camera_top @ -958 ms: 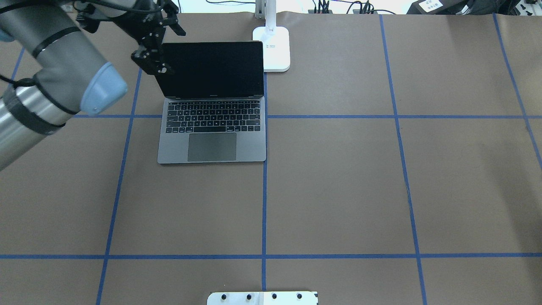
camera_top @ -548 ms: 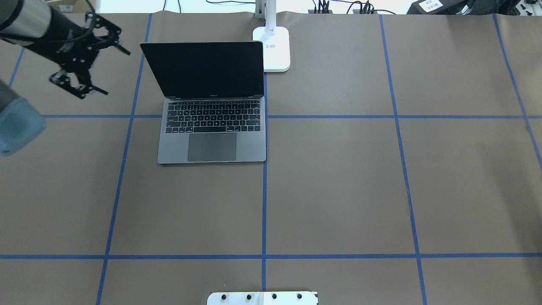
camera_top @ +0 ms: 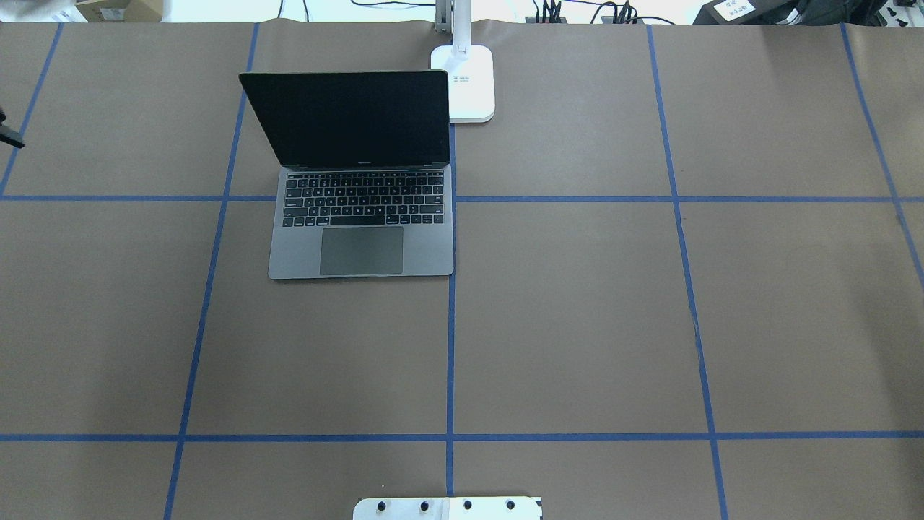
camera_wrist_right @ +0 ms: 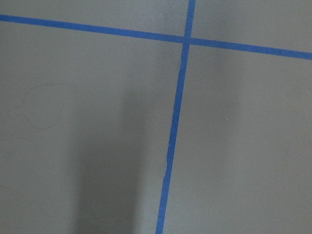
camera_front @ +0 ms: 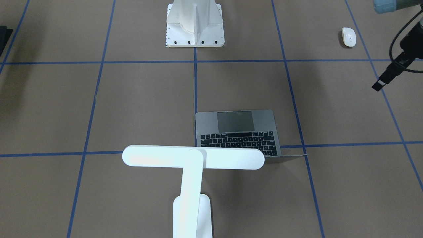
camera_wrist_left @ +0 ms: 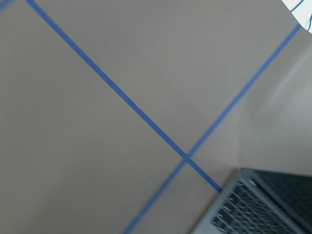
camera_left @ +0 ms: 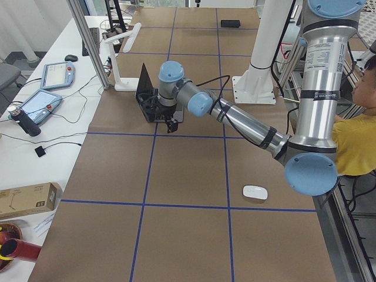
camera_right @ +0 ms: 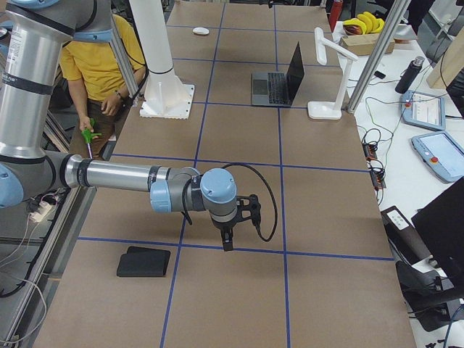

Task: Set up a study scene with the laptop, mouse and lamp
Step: 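Release the laptop and withdraw the left gripper away from it, then carry the black mouse pad with the right gripper toward the table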

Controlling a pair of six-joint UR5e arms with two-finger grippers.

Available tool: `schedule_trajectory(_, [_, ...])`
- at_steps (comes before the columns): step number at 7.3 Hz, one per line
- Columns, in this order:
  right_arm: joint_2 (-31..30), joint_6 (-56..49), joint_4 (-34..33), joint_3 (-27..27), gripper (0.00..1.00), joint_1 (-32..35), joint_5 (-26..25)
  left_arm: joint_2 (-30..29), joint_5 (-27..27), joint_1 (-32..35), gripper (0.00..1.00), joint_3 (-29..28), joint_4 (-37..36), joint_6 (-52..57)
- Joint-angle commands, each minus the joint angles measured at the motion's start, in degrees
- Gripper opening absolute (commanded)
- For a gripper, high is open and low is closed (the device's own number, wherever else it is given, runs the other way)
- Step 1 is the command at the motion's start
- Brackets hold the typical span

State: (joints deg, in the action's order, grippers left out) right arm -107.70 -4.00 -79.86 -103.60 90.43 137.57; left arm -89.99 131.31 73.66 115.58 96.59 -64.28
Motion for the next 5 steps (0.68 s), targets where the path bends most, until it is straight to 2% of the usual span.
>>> schedule_trajectory(1, [-0.6, -1.4, 0.1, 1.5, 1.0, 6.2, 1.5, 3.7, 0.1, 5.9, 1.0, -4.3, -0.3, 23.8])
schedule_trajectory(2, [-1.3, -3.2, 0.1, 2.6, 1.0, 10.1, 1.0, 5.2, 0.1, 7.8, 1.0, -7.3, -0.3, 34.5])
schedule_trajectory(3, [-3.0, -4.1, 0.2, 4.2, 1.0, 13.6, -1.7, 5.3, -0.1, 9.9, 1.0, -11.1, -0.4, 45.8])
schedule_trajectory(4, [-5.0, -5.6, 0.4, 4.2, 1.0, 16.3, -6.6, 5.3, 0.0, 13.4, 1.0, -15.2, -0.3, 53.8])
schedule_trajectory(5, [-5.7, -3.2, -0.6, 4.5, 1.0, 16.9, -7.0, 5.7, 0.1, 15.4, 1.0, -17.6, -0.3, 58.9])
